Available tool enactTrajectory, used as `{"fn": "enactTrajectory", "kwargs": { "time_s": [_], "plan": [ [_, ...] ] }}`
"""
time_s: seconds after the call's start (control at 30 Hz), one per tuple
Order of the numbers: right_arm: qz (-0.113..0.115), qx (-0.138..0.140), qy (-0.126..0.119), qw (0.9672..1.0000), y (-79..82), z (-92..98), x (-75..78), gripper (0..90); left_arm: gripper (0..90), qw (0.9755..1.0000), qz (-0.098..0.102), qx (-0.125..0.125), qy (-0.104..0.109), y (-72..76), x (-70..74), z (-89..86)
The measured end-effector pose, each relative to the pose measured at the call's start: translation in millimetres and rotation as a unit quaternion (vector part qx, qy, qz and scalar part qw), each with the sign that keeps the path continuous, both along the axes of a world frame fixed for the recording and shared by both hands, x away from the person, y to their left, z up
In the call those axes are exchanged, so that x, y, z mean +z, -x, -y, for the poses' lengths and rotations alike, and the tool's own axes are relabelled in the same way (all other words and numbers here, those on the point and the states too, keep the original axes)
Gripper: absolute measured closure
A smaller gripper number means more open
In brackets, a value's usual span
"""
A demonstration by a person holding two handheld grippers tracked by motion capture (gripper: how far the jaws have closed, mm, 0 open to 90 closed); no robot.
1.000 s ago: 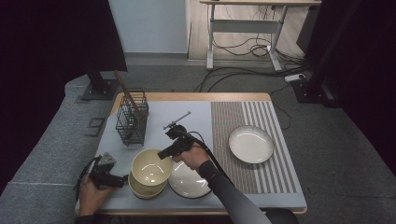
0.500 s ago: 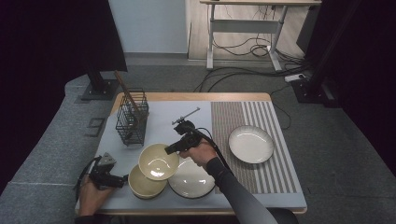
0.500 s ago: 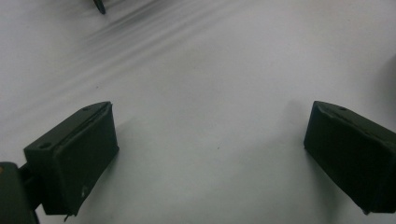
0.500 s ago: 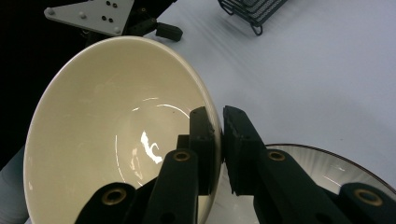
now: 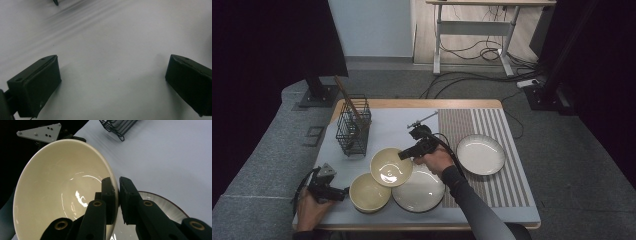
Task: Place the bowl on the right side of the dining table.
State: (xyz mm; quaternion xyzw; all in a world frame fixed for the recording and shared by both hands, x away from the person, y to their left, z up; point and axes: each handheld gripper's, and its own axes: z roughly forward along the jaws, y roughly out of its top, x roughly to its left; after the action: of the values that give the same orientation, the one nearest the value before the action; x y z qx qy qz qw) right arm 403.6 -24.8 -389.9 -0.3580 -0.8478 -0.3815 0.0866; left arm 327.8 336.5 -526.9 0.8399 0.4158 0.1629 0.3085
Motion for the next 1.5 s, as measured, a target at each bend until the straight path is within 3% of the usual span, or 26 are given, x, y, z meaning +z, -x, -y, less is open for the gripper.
{"fn": "enactTrajectory", "kwargs": {
  "time_s": [0.87,1.5],
  "plan": [
    [-0.006,-0.067,-0.004,0.9977,-15.9,60.9,-3.9,82.5,0.0,1.0,-0.001,0.001,0.001,-0.2,0.0,0.0],
    [-0.002,-0.135,0.007,0.9908,-23.6,121.7,-7.1,82.5,0.0,1.0,-0.001,0.001,0.001,-0.2,-0.1,0.0]
  ]
}}
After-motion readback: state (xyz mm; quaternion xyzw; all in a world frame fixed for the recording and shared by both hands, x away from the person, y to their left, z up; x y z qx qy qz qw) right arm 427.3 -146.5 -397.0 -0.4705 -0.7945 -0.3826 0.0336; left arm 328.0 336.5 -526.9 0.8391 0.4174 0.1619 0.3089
